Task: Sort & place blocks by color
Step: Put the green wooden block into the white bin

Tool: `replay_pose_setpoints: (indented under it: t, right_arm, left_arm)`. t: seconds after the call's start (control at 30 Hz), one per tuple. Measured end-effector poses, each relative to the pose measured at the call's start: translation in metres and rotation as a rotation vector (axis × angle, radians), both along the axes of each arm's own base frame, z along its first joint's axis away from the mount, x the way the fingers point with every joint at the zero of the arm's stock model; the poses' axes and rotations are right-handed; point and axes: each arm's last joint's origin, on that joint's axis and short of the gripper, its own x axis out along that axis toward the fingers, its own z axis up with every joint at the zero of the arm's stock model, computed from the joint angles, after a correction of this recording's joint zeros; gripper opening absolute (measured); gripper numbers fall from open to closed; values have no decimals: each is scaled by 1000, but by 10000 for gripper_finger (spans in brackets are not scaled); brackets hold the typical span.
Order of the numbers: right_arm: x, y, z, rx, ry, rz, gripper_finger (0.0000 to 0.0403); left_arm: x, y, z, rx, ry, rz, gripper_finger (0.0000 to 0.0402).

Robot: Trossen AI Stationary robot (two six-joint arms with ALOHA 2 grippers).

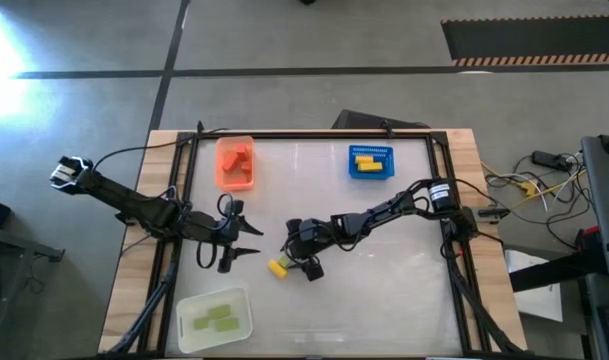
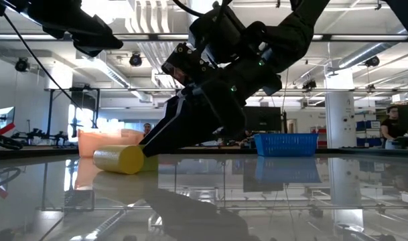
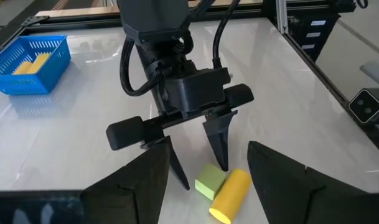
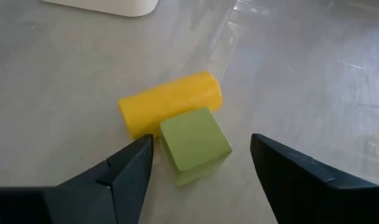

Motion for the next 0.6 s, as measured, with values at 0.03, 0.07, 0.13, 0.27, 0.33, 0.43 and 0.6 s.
replay_pose_setpoints:
  t: [0.03,0.07,0.13,0.27,0.33,0.43,0.6]
  right_arm:
    - [0,0,0,2,0,-1,253]
    - [0,0,0,7,3,-5,246]
    - [0,-1,0,15,9,-11,232]
    - [0,-1,-1,18,13,-8,207]
    - [0,-1,-1,17,13,-7,195]
    - [0,-1,0,18,13,-7,178]
    - [0,-1,0,18,12,-8,142]
  left_arm:
    - [0,0,0,0,0,0,200]
    - [0,0,0,0,0,0,200]
    - [0,0,0,0,0,0,200]
    - [0,0,0,0,0,0,200]
    - [0,0,0,0,0,0,200]
    - [0,0,0,0,0,1,200]
    - [0,0,0,1,-1,4,200]
